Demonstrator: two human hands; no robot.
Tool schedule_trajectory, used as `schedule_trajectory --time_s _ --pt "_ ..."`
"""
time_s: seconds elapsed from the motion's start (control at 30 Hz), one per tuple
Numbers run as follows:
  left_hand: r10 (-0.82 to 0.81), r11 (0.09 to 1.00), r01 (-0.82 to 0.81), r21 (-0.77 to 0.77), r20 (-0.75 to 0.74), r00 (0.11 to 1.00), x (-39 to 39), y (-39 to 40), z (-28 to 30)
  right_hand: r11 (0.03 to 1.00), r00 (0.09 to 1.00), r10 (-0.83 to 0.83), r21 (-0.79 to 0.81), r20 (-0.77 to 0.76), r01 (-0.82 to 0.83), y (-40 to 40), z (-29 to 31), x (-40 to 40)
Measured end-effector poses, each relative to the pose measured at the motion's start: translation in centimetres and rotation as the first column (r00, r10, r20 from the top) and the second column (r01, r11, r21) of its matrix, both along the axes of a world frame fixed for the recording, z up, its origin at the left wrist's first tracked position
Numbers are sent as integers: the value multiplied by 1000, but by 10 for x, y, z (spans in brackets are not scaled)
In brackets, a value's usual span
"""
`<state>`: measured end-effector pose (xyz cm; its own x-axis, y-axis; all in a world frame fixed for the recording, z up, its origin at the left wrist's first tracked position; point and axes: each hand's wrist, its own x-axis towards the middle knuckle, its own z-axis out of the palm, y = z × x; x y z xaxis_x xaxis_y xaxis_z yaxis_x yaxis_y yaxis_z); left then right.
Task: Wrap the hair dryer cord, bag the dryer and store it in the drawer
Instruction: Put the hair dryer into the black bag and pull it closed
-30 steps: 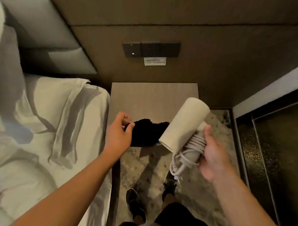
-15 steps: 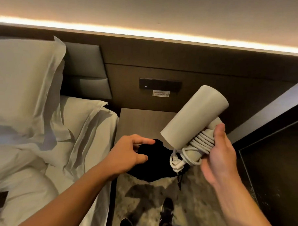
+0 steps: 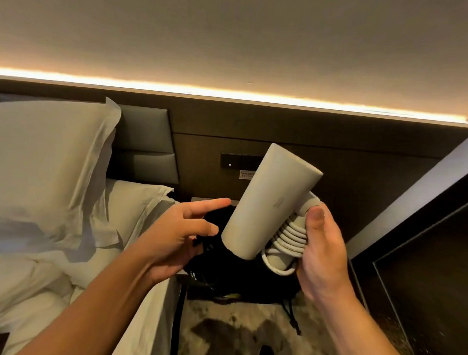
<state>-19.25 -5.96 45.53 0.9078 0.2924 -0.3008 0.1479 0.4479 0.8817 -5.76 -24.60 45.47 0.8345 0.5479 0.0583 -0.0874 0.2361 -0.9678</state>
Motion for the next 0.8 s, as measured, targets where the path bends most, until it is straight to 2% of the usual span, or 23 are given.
schedule_trajectory --time_s 0.1,0.17,0.33,0.4,0.47,0.53,0.6,0.73,0.8 --pt "49 998 -49 27 10 999 -2 3 8 996 996 -12 -84 85 19 1 -6 -7" --pt "71 997 -71 29 13 997 1 2 11 993 997 -2 -114 80 11 2 -13 -10" --pt "-10 1000 9 19 43 999 7 -1 13 994 999 26 -110 28 -22 7 -20 -14" --pt "-49 997 45 64 57 997 4 1 12 997 1000 6 -79 -8 -6 8 -21 -12" --pt "-62 984 51 171 58 996 2 0 9 998 998 -23 -52 -50 21 10 -20 -10" --pt "0 924 -16 381 40 999 3 -3 5 999 996 -42 -31 -83 39 13 -19 -8" --pt "71 827 -96 554 67 995 4 -5 3 999 995 -45 -31 -90 42 15 -17 -8" --pt "132 647 -168 744 108 985 3 -6 -4 999 994 -34 -38 -107 31 18 -14 -9" --pt "151 603 -173 779 101 983 3 -5 -9 999 991 -9 -32 -131 5 17 -13 -9"
